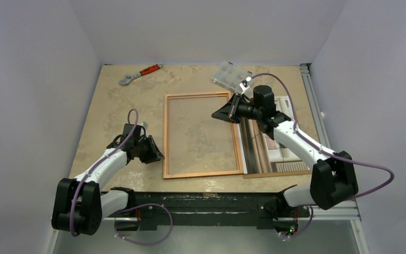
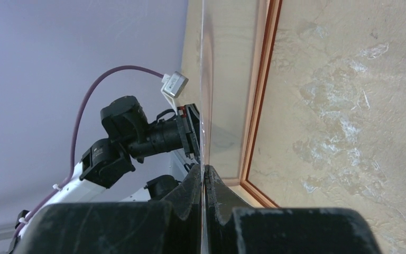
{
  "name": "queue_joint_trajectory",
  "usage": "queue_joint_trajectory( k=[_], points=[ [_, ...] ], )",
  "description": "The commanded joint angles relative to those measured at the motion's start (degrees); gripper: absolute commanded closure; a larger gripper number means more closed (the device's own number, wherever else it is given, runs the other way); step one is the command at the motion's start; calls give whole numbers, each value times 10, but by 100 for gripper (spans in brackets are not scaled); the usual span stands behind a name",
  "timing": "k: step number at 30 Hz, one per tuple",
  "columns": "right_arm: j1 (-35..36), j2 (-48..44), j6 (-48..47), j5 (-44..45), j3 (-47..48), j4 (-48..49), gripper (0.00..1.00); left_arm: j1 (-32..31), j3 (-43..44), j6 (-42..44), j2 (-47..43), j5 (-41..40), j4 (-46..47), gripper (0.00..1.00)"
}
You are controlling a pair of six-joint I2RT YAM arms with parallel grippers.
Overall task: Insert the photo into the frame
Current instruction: Place the photo frame item in the photo frame.
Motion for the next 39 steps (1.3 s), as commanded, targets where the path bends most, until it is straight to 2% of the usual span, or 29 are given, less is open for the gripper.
queue_joint_trajectory(
  k=[1,26,39],
  points=[
    [2,-36,10,17,-2,47,100,5,-1,28,0,-40,-11,77],
    [2,0,20,3,-24,103,100,5,-4,28,-1,-40,-11,80],
    [2,30,-12,-20,6,104,100,5,-3,28,-1,-40,-9,83]
  ],
)
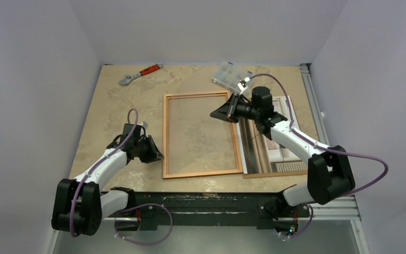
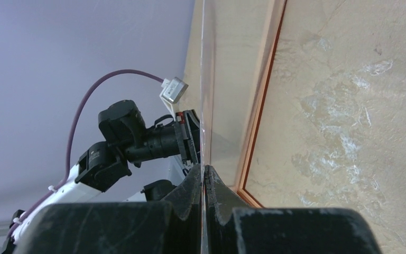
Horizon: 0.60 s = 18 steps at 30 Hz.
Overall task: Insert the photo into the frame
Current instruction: Place the photo frame item in the photo frame.
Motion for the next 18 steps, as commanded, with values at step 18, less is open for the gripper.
queue_joint_trajectory(
  k=[18],
  points=[
    [2,2,-28,-34,51,19,100,5,-4,29,1,-40,-10,85]
  ],
)
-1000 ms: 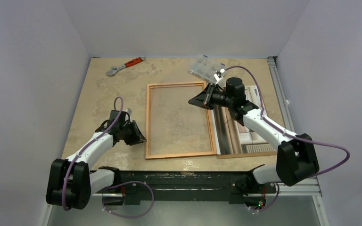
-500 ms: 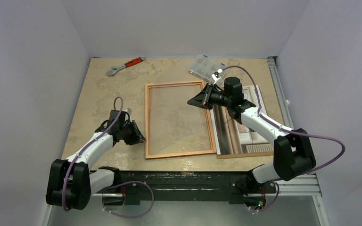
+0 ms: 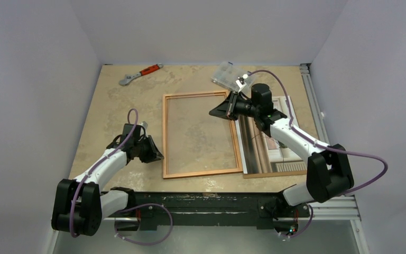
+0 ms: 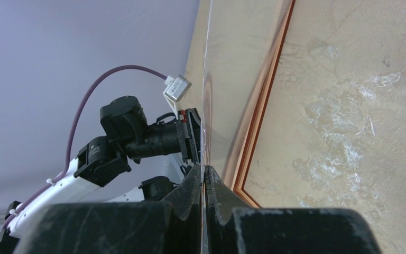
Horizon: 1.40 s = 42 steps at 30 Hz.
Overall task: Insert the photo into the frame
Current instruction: Place the photo frame item in the photo frame.
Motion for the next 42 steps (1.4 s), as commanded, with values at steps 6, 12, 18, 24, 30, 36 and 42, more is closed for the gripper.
queue_joint_trajectory(
  k=[6,12,18,24,30,36,42],
  points=[
    [2,-9,9,-13,11,48,100,5,-3,28,3,-39,-11,85],
    [2,5,13,-23,4,64,100,5,-3,28,4,-39,-11,86],
    [2,-6,-4,-25,22,44,100,5,-3,27,4,-39,-11,86],
    [2,-13,-16,-17,28,27,100,5,-3,27,4,-39,-10,87],
    [2,-9,-11,-23,27,32,100,5,-3,28,4,-39,-11,87],
    [2,-18,-9,-27,36,30,100,5,-3,28,4,-39,-10,87],
    [2,-21,-7,-30,33,34,100,5,-3,28,3,-39,-11,88]
  ],
)
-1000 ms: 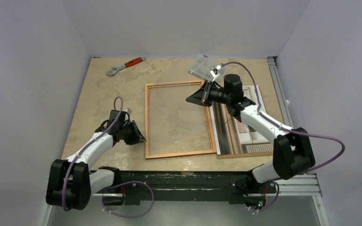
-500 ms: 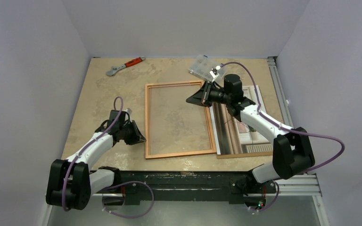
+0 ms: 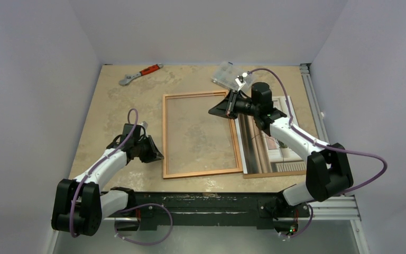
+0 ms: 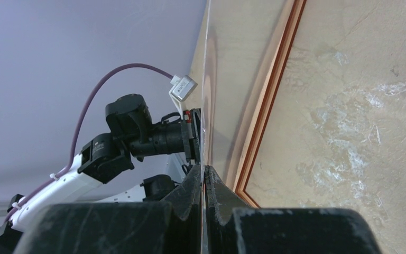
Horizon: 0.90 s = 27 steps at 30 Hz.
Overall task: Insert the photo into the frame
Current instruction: Place the photo frame item in the photo frame.
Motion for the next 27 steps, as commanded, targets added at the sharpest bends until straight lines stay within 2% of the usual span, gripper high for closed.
queue_joint_trajectory(
  k=[1,27],
  points=[
    [2,-28,-3,-16,25,22,100,5,-3,28,4,-40,-13,88],
    [-6,13,-48,-12,-12,0,100,5,-3,29,3,-39,-13,89]
  ],
)
